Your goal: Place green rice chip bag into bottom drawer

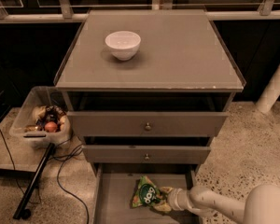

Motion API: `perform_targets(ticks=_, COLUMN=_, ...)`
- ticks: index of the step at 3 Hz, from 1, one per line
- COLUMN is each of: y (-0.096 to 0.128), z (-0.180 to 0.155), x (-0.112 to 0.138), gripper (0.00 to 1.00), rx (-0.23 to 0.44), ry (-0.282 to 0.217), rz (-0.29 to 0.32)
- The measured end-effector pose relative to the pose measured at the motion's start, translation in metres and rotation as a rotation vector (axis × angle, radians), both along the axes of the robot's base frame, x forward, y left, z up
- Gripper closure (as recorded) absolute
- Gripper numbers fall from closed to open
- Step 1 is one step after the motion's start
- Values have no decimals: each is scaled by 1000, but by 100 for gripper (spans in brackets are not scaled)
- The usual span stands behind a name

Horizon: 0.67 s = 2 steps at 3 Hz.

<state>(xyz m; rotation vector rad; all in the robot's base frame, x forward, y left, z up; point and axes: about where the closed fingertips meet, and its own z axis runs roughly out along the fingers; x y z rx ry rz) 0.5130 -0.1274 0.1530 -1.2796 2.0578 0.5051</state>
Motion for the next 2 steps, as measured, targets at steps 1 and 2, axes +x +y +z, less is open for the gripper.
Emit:
perform_targets(ticks=1, y=0, z=0, x=0, gripper=0, rx=0, ry=0, rz=0)
perform_targets(ticks=2, y=0, z=0, x=0, gripper=0, rx=0, ry=0, rz=0)
